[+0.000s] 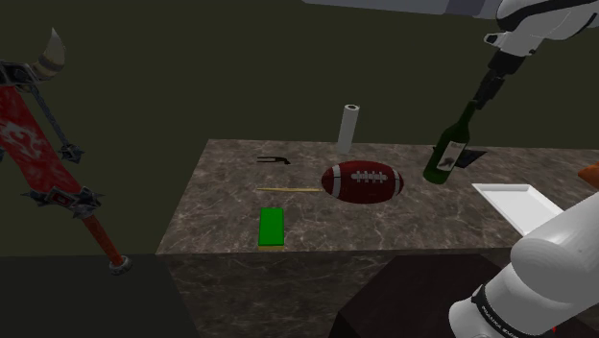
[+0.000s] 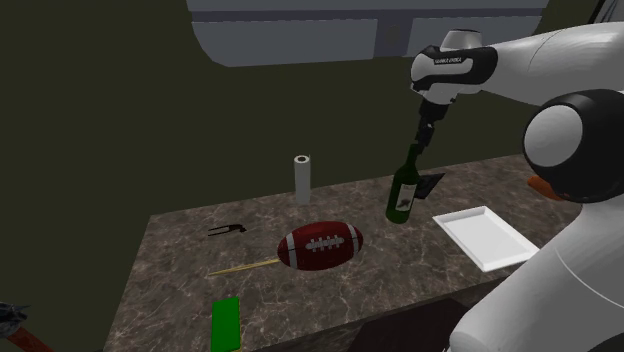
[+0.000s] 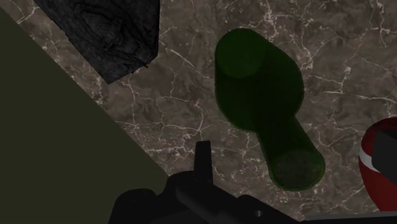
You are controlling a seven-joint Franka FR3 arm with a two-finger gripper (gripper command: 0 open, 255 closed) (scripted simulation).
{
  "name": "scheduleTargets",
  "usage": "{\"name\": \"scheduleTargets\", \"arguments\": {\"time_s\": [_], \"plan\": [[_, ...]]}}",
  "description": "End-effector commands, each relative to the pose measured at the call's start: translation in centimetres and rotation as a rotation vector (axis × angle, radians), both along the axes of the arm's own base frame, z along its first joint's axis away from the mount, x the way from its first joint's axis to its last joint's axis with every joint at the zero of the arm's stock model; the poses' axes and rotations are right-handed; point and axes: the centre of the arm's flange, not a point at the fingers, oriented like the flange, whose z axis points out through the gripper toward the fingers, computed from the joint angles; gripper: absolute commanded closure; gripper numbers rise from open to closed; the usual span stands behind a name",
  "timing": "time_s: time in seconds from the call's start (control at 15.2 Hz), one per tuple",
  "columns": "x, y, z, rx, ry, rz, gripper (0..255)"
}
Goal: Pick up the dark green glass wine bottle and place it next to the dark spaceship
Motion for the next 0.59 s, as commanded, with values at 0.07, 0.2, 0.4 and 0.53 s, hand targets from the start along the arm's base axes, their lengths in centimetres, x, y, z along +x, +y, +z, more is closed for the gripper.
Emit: {"name": "scheduleTargets", "arguments": {"time_s": [0.07, 0.2, 0.4, 0.53], "plan": [[-0.3, 0.0, 3.3, 0.001, 0.001, 0.000, 0], [-0.3, 0.0, 3.3, 0.001, 0.001, 0.000, 0], [-0.3, 0.0, 3.3, 0.001, 0.001, 0.000, 0], [-0.3, 0.0, 3.3, 0.001, 0.001, 0.000, 0]]}}
